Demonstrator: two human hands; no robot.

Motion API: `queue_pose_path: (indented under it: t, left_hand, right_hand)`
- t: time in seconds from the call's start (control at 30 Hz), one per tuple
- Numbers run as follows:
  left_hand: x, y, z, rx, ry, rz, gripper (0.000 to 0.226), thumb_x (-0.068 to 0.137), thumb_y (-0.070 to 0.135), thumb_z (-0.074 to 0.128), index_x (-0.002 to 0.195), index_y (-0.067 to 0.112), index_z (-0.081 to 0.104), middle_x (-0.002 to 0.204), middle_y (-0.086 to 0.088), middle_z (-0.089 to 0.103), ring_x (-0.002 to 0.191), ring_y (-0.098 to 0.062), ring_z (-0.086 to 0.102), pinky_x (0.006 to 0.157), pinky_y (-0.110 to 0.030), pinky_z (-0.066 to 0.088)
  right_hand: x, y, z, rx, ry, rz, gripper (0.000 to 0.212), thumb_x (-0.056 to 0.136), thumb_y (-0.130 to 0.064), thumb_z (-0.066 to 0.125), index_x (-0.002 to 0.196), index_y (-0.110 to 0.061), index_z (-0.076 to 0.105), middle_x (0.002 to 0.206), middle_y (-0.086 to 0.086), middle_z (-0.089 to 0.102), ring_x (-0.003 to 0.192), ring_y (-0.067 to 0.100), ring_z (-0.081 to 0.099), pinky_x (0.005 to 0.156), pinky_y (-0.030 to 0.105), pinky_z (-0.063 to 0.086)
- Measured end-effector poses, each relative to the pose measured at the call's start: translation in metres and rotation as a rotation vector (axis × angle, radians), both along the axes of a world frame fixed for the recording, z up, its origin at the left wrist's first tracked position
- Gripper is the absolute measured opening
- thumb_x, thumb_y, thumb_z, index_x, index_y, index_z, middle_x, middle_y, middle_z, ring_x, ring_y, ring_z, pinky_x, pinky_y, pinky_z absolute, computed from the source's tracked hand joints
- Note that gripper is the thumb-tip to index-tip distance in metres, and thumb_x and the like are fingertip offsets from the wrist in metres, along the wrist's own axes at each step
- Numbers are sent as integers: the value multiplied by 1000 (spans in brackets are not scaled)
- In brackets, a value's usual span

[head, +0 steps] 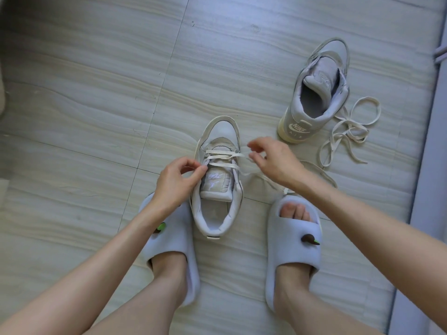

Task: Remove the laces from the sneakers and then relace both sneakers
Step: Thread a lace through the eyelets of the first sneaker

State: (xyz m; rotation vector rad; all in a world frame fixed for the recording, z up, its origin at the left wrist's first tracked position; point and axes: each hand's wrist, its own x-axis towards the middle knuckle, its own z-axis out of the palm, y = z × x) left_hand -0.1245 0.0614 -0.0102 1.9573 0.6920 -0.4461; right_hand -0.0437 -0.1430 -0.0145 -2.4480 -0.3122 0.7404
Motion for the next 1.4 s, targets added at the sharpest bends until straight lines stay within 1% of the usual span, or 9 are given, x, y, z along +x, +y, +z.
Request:
queue_pose_path:
  t: [0.1,0.17,0.23,0.43,0.53,0.73,1.03,1.27,1.4]
  left_hand:
    - [-1,-4,0,104,-163,-199,18,88,16,62,105,15,62,110,-2,57,95,-14,58,71,-35,50]
    - [2,-9,-2,228,-272,-402,34,85,3,57,118,10,59,119,-11,50,110,-25,49,96,-35,41]
    - [7,-15,-4,336,-295,-563,43,79,1,54,120,10,59,127,-15,46,115,-31,41,101,-36,32]
    - [9,-23,-3,309,-296,-676,15,84,25,59,90,11,64,128,-8,48,124,-27,33,100,-42,31]
    - [2,-23,7,265,-475,-730,33,87,36,52,72,9,63,109,-7,58,111,-28,45,91,-42,38]
    - [-2,-36,27,118,-649,-1005,42,91,37,48,65,12,70,82,-3,60,79,-23,51,71,-34,42]
    - [33,-60,32,-312,108,-181,26,97,23,44,86,21,68,84,6,70,67,-9,53,62,-21,43]
    - [33,-71,41,-609,307,105,19,96,22,50,95,9,64,91,-2,71,60,-9,47,52,-17,38]
    - [35,-75,47,-867,269,173,15,95,16,48,99,18,63,94,4,68,79,-8,54,67,-19,42]
  right_hand:
    - [5,18,-7,-50,121,84,34,91,-22,55,123,-12,50,124,9,58,115,27,51,92,33,39]
    - [3,20,-11,-75,146,73,27,91,-19,53,117,-14,50,114,10,62,107,30,54,81,33,40]
    - [-1,17,-12,-96,105,74,23,89,-12,46,109,-13,57,106,13,64,101,32,55,74,33,38]
    - [-19,-9,-6,0,-38,-104,23,94,-13,44,101,-13,66,85,7,66,84,27,56,67,31,34]
    - [-19,-23,1,67,-39,-227,22,95,-12,47,98,-13,68,63,-9,55,59,10,46,61,24,26]
    - [-18,-46,13,102,-42,-381,21,95,-13,48,100,-11,69,65,-9,54,67,12,48,59,20,31]
    - [-28,-47,39,78,-115,-243,17,94,-22,50,91,-15,65,55,-9,47,60,19,45,63,35,37]
    - [-43,-37,56,17,-181,-59,19,95,-20,44,92,-8,58,62,7,57,65,34,54,62,47,45]
    - [-46,-36,56,-62,-158,-41,22,95,-25,37,91,-9,52,66,14,59,68,40,54,61,46,43]
